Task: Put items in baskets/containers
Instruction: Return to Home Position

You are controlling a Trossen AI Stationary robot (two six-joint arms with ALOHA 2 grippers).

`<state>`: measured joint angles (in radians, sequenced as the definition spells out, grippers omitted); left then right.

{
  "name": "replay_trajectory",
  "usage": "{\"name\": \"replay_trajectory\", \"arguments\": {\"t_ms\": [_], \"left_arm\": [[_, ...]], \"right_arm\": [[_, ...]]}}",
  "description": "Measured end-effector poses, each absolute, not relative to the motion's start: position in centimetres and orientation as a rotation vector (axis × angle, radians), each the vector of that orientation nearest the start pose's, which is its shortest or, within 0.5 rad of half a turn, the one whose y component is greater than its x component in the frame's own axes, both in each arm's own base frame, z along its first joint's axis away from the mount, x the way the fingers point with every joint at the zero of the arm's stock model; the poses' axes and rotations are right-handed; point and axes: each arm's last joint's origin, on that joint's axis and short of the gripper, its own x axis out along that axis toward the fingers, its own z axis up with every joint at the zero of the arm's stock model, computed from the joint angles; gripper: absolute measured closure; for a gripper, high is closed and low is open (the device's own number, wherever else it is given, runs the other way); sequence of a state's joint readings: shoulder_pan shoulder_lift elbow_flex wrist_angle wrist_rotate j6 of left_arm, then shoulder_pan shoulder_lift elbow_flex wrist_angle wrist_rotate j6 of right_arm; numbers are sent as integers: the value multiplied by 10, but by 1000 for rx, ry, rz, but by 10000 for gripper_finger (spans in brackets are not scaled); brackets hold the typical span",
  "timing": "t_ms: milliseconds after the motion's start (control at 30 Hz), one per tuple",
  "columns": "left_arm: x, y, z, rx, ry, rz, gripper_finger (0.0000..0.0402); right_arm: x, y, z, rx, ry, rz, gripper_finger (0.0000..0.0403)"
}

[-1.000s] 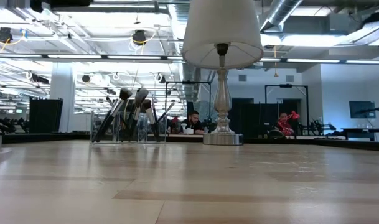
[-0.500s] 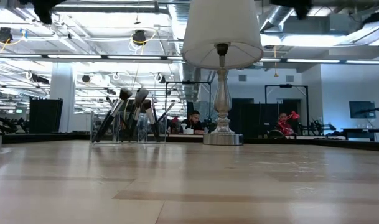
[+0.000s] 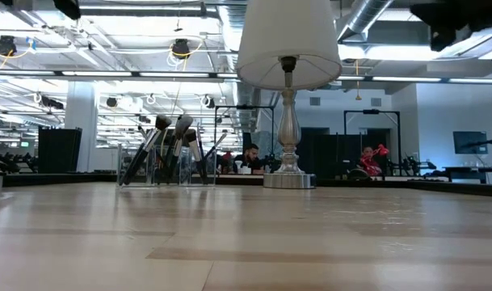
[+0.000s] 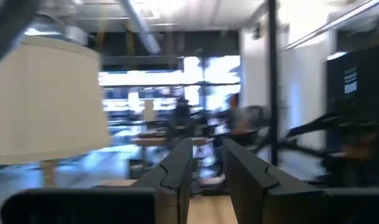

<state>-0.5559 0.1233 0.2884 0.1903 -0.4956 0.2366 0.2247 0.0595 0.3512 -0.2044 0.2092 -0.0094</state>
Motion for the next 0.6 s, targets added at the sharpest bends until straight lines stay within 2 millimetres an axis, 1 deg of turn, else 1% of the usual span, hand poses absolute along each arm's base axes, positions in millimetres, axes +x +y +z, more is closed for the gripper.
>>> {"name": "replay_trajectory", "arguments": {"t_ms": [33,100,167,200,267,333,400,467,533,600], "left_arm": [[71,-28,265,37,-320,-58,316],[73,-29,250,22,-292,-103,316],[77,-29,235,37,-262,-85,316],[77,-27,231,39,-257,-52,316],[78,-23,226,35,-267,4,316],[80,-22,220,48,-262,-7,316],[84,-23,211,56,-253,-79,316],[87,-23,205,42,-251,-127,316],[89,-20,200,28,-243,-111,316],[90,-17,200,34,-248,-74,316]], "right_arm": [[65,9,254,2,-113,11,249],[67,8,248,-26,-132,-4,249],[70,8,241,-58,-92,3,249],[71,9,242,-55,-103,9,249],[77,10,236,-44,-82,5,249],[81,10,226,-43,-67,17,249],[84,11,223,-44,-135,35,249],[88,12,212,-39,-168,61,249],[91,13,204,-12,-196,73,249],[91,13,198,15,-222,77,249]]}}
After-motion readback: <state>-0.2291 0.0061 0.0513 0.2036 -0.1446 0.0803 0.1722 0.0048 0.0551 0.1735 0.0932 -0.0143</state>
